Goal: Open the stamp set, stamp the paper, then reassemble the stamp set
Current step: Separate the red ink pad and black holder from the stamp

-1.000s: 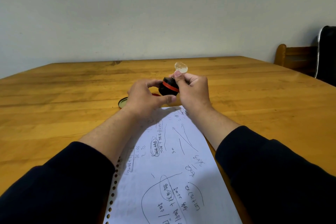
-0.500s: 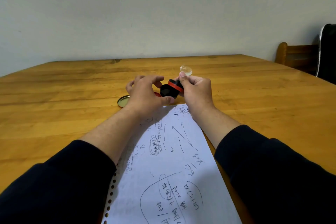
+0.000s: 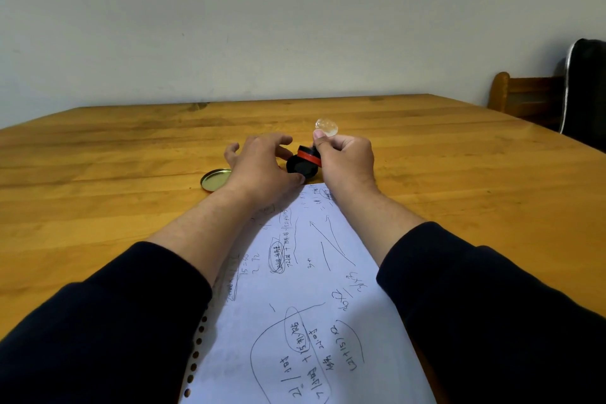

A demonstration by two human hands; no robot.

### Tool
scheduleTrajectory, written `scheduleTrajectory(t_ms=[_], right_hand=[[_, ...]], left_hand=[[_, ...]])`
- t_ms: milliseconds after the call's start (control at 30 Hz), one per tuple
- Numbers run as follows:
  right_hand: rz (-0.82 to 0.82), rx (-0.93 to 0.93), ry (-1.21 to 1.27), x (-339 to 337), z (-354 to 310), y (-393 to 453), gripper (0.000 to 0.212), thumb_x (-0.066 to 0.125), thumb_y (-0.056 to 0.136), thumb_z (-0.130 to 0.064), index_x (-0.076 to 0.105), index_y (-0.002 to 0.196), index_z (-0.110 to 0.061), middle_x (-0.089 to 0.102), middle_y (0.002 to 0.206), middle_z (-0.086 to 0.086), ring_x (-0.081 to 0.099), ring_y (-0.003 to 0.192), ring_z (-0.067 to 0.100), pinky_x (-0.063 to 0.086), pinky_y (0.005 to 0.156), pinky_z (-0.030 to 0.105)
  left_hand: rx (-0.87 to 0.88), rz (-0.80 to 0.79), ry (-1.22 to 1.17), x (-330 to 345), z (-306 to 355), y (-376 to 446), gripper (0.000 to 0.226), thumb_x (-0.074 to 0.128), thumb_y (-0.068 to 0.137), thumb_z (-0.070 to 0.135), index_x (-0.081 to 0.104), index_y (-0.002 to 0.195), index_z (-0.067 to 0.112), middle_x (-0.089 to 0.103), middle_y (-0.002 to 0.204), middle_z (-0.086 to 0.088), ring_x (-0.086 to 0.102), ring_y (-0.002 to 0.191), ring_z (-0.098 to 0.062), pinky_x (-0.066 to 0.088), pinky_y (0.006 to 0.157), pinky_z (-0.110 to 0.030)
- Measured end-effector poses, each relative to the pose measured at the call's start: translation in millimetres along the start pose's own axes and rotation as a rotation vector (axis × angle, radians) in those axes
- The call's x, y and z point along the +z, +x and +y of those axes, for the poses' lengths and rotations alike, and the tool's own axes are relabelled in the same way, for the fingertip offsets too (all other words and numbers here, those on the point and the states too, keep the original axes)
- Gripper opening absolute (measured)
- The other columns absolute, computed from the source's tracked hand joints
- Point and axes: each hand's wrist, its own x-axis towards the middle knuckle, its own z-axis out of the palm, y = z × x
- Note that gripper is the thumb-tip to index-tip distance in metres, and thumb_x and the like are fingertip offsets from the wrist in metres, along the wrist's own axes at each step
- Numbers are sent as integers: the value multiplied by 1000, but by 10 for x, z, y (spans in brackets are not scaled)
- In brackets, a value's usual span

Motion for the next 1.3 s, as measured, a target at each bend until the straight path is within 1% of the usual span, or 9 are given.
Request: scheduleTrajectory(t_ms=[200, 533, 667, 767, 867, 933, 1067, 1233, 1300], right_hand=[[-50, 30, -64, -5, -5, 5, 41, 69, 96, -38, 75, 75, -3, 78, 85, 22, 58, 65, 19, 52, 64, 36], [-61, 45, -40, -6, 3, 11, 39, 71, 95, -38, 76, 73, -5, 78, 82, 19, 65, 68, 22, 62, 76, 48], [-84, 36, 4, -5, -17, -16, 35, 71, 91, -44, 78, 69, -17, 79, 73, 5, 69, 67, 18, 63, 77, 46], [-123, -5, 21, 12, -36, -36, 29, 70, 88, -48, 78, 70, -26, 79, 71, 0, 74, 69, 19, 63, 78, 47], [-163, -32, 64, 21, -56, -57, 25, 72, 87, -48, 79, 70, -32, 79, 70, -8, 76, 70, 16, 66, 72, 42], [-189, -25, 85, 17, -69, -72, 23, 74, 85, -48, 80, 72, -30, 80, 73, -5, 79, 70, 17, 66, 64, 38], [-222, 3, 127, 26, -95, -83, 19, 78, 81, -45, 82, 75, -28, 82, 80, 2, 81, 78, 30, 67, 71, 51], [-241, -10, 159, 54, -120, -113, 18, 78, 80, -43, 82, 75, -26, 82, 79, 2, 81, 76, 27, 67, 64, 46], [-237, -9, 139, 68, -113, -113, 20, 78, 79, -45, 82, 76, -26, 81, 79, 2, 81, 76, 28, 67, 63, 43]], left_hand=[[-5, -25, 53, 14, -25, -5, 63, 83, 77, 39, 60, 135, 33, 75, 118, 16, 58, 127, -11, 16, 118, -57], [3, -48, 68, -25, -10, -18, 59, 79, 83, 41, 59, 138, 34, 69, 126, 14, 54, 131, -12, 15, 119, -54], [23, -27, -48, -149, -45, -17, 55, 81, 85, 27, 63, 136, 30, 69, 131, 9, 57, 129, -14, 32, 115, -37], [57, -2, -119, -265, -87, -49, 46, 77, 89, 14, 67, 133, 18, 71, 128, 2, 63, 120, -12, 44, 99, -23], [31, 78, -203, -405, -144, -108, 38, 76, 90, 8, 70, 127, 15, 73, 115, 2, 68, 105, -11, 55, 95, -28], [9, 72, -230, -473, -193, -165, 48, 85, 83, 13, 70, 128, 17, 72, 113, 3, 69, 104, -10, 57, 92, -28], [-18, 37, -170, -513, -330, -295, 73, 96, 68, 29, 65, 134, 24, 69, 124, 8, 62, 116, -7, 43, 90, -15], [22, -117, 59, -566, -399, -366, 104, 98, 57, 47, 51, 148, 33, 49, 153, 4, 33, 149, -17, 32, 120, -38], [21, -179, 125, -604, -391, -360, 109, 97, 57, 49, 45, 152, 36, 43, 159, 3, 25, 153, -21, 27, 123, -50]])
